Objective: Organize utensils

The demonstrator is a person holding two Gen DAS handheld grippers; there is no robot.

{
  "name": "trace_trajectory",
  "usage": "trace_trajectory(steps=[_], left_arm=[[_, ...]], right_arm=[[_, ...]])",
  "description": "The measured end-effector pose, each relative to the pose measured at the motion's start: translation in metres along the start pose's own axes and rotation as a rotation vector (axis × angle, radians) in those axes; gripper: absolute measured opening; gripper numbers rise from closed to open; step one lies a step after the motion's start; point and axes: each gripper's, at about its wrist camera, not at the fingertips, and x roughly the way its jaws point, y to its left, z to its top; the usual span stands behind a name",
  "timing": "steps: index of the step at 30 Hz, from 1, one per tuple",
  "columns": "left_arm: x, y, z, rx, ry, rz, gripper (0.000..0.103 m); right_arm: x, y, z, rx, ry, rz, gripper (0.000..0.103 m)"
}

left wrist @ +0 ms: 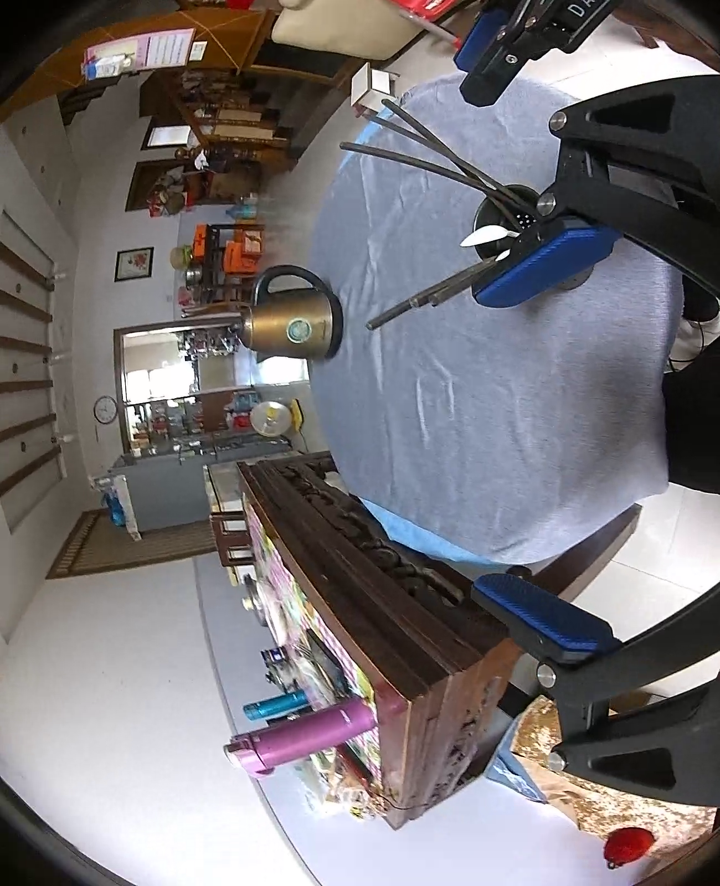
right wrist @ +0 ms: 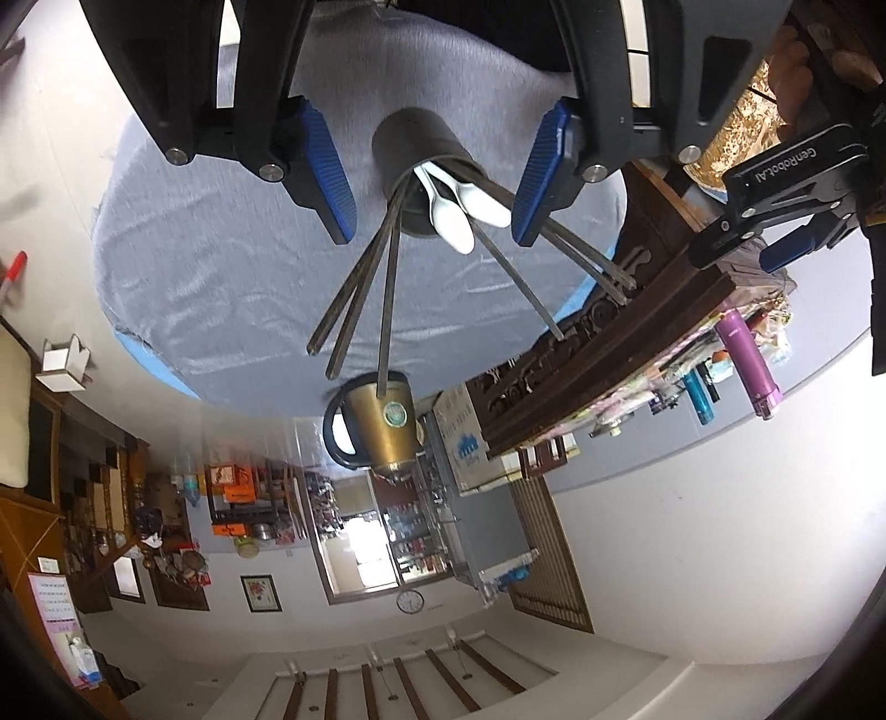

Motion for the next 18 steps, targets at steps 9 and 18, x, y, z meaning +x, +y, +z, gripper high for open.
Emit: trace_trajectory(steps=[9, 18], left_arm=[[-0.003, 0.002, -0.005, -0.029, 0.032, 0.013, 0.097], [-0.005, -0.003, -0.009, -0.02, 0.039, 0.01, 0.097]], right_arm=[[0.001, 0.006, -0.011, 0.02, 0.067, -0.017, 0.067], [-0.005, 0.015, -0.02, -0.012, 0.075, -0.033, 0.067]])
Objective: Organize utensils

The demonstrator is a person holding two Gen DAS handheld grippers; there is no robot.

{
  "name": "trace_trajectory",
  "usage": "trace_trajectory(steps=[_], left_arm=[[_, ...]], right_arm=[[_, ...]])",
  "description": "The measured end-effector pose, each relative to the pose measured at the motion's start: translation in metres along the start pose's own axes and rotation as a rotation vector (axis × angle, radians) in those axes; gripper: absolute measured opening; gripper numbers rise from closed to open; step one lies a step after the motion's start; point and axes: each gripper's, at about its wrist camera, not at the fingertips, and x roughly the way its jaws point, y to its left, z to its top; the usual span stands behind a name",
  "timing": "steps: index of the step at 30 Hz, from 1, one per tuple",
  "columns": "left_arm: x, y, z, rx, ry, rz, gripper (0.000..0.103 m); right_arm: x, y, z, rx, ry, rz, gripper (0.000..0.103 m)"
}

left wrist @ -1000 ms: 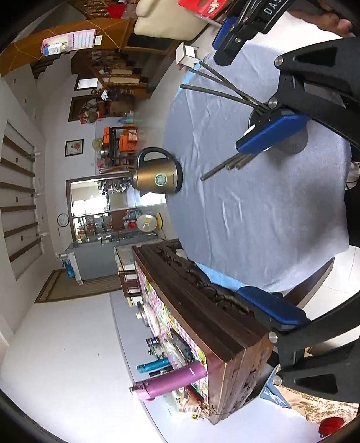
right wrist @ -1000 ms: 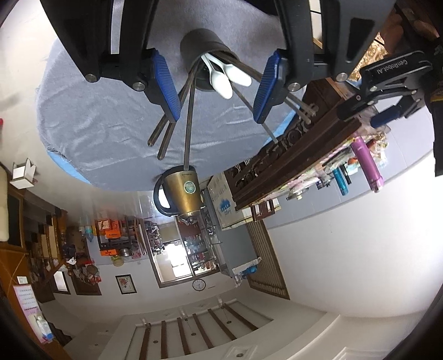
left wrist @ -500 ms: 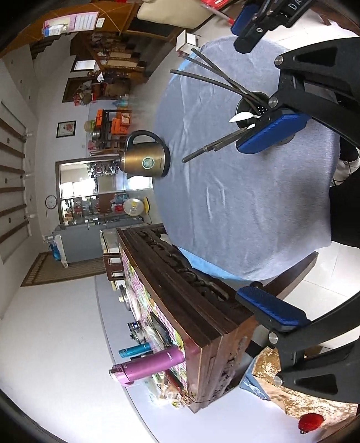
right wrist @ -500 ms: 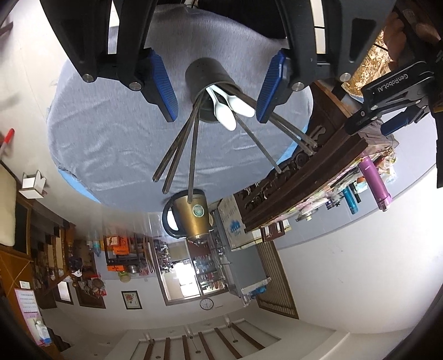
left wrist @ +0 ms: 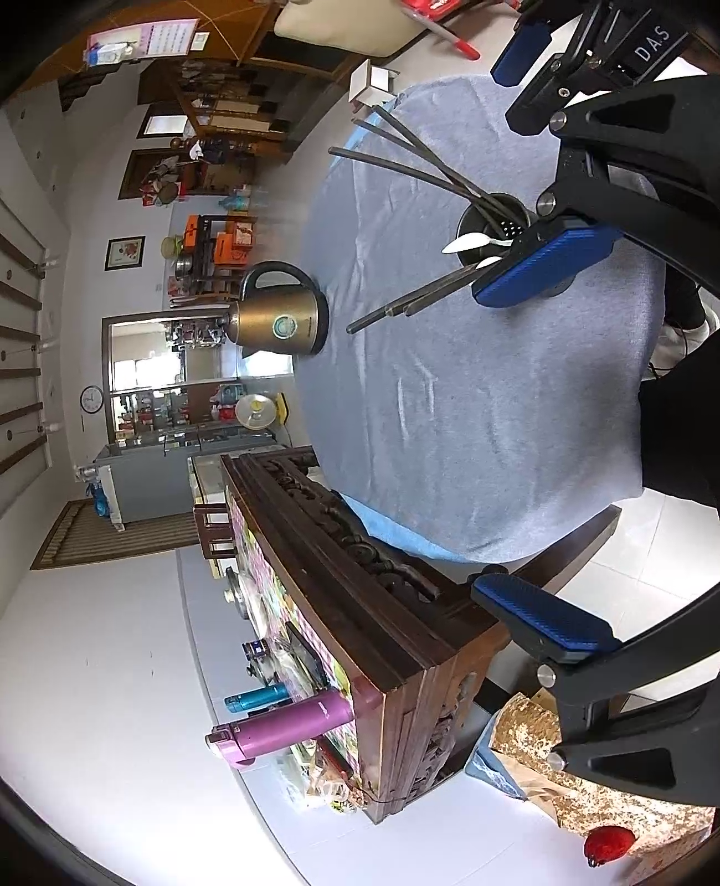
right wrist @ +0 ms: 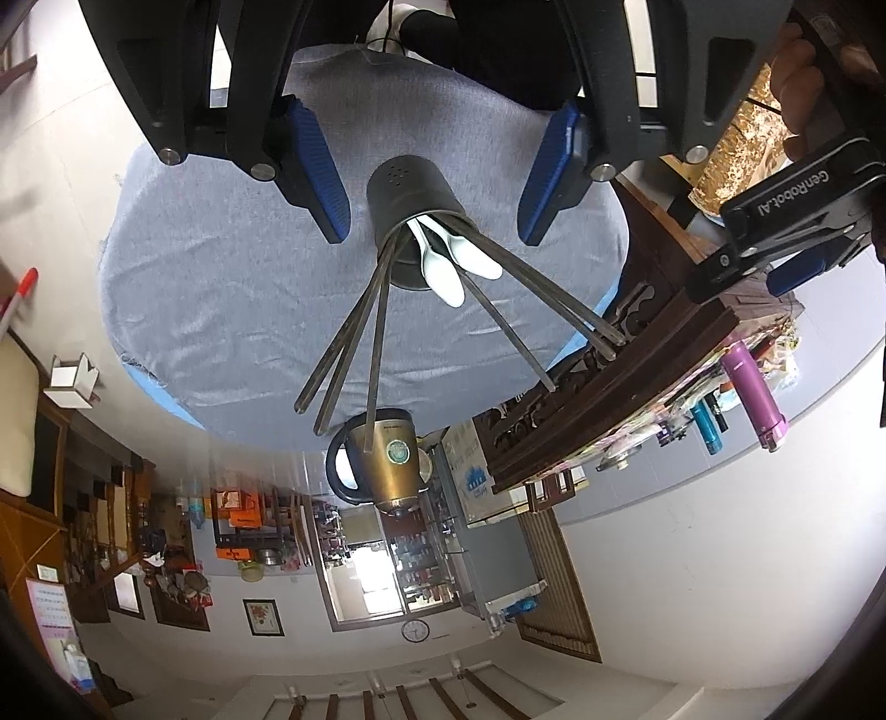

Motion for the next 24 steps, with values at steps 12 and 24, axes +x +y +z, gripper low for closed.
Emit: trace_trajectory(steps=[12, 24], left_arm=[[0.007, 0.002, -0.004, -0.013, 0.022, -0.001, 0.097], [0.015, 0.01, -0.011, -0.029, 0.042, -0.002, 0.097]], right_arm=[[0.0, -0.001, 0.0, 0.014, 0.007, -0.013, 0.067], [0.011, 0.007, -0.003, 0.003, 0.032, -0.018, 0.067]])
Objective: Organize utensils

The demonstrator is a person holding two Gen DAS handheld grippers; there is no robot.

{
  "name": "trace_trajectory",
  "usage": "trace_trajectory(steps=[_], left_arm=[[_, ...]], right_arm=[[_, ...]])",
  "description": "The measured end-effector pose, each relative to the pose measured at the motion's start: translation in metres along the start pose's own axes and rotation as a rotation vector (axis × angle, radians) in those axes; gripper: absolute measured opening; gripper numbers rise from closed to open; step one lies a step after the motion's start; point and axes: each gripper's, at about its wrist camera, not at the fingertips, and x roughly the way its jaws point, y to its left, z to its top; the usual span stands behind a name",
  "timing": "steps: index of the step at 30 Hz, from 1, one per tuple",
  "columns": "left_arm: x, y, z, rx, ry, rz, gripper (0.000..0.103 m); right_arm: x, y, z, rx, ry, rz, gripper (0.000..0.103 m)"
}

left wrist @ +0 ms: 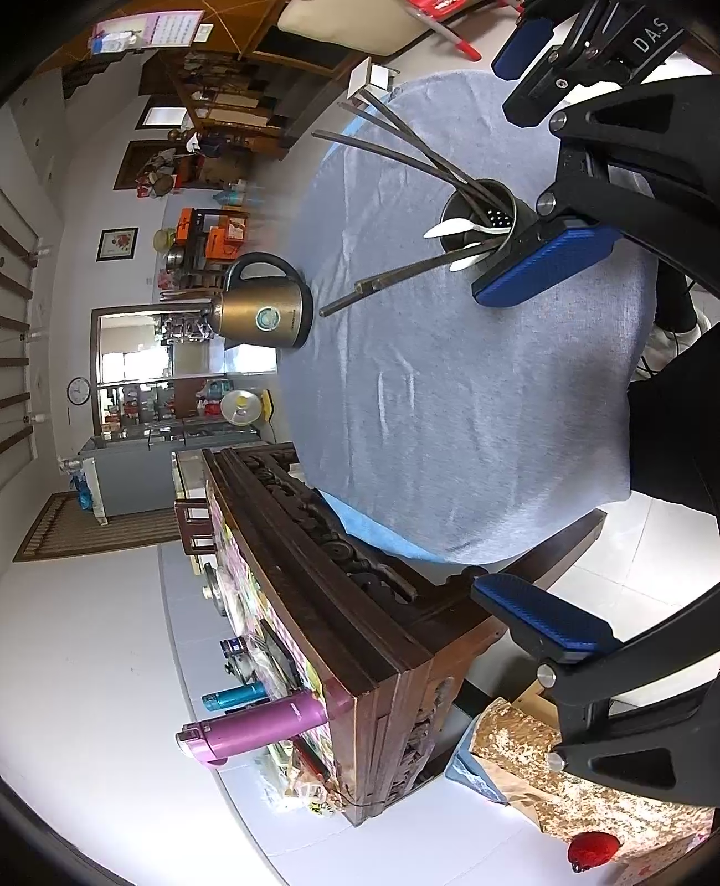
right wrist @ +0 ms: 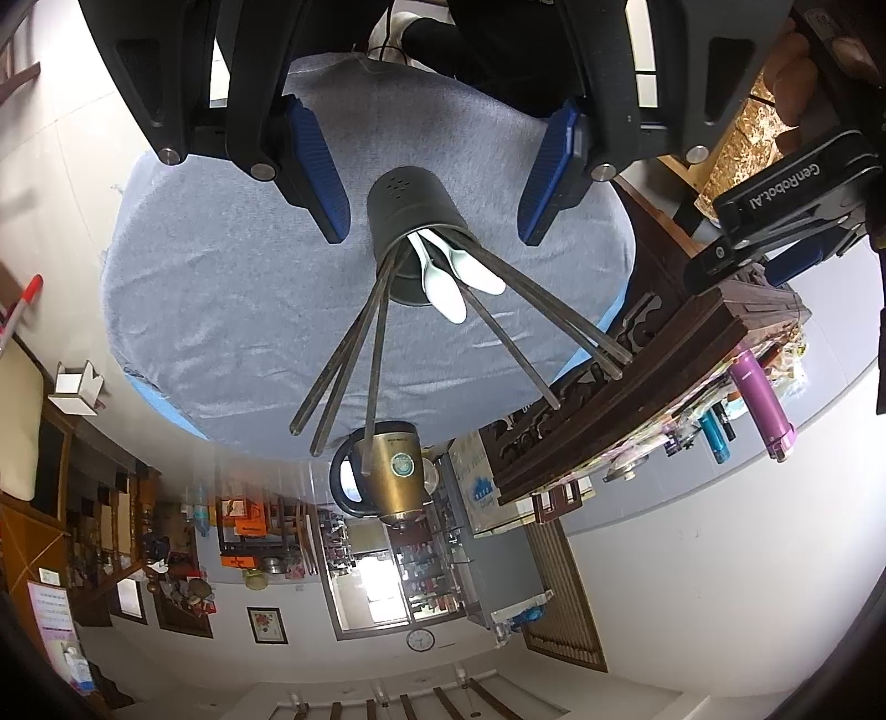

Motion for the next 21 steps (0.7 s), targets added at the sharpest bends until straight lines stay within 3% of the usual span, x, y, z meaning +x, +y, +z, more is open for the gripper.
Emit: trace_trajectory(steps=[21], left_arm=[[0.01, 0.013, -0.007, -0.014, 0.02, -0.011, 0.097]], right_arm=[[0.001, 0.012, 0.001, -0.03, -0.008, -0.024, 0.067]])
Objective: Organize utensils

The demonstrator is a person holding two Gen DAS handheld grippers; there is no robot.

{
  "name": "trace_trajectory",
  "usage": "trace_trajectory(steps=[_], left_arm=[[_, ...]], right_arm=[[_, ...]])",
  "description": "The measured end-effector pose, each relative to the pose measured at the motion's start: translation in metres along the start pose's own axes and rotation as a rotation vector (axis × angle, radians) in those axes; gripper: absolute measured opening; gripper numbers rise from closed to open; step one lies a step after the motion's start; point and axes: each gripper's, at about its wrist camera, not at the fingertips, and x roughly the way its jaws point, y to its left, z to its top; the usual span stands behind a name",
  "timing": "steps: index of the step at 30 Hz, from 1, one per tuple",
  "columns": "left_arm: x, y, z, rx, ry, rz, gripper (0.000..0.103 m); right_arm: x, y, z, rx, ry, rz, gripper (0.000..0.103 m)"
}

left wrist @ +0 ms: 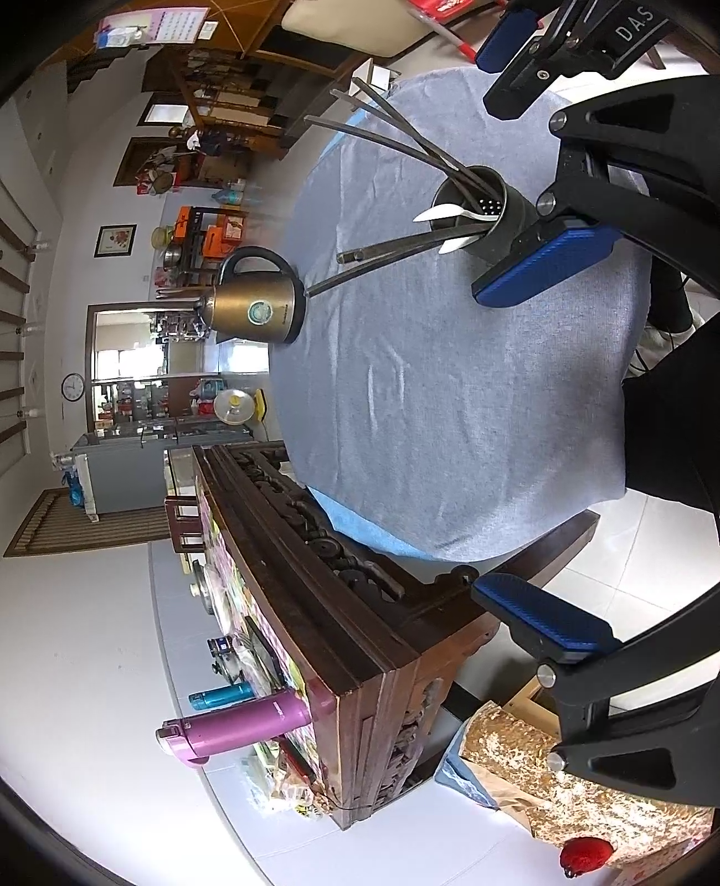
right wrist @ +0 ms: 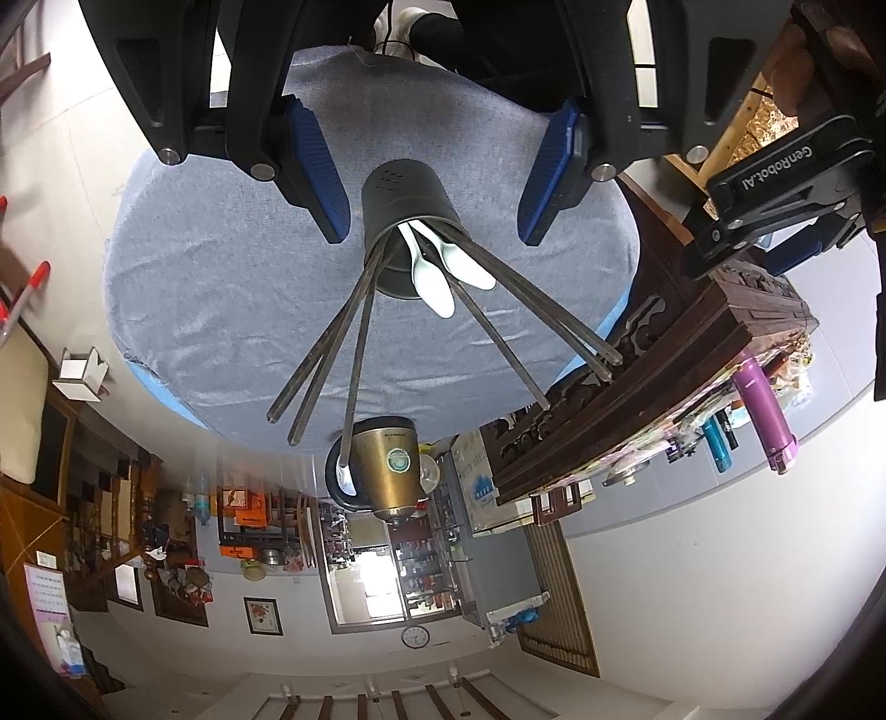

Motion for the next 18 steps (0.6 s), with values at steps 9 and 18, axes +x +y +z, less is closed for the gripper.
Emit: trace_trajectory(steps=[9, 18], left_arm=[[0.0006, 0.0034, -0.0011, -0.006, 0.0, 0.002, 0.097], [0.0002, 0.0042, -0.0005, -0.004, 0.001, -0.003, 0.097]], right_arm=[[0.0017, 0.0058, 0.0009, -0.015, 0.003, -0.008, 0.067], [0.0023, 0.0077, 0.0021, -0.022, 0.005, -0.01, 0.067]])
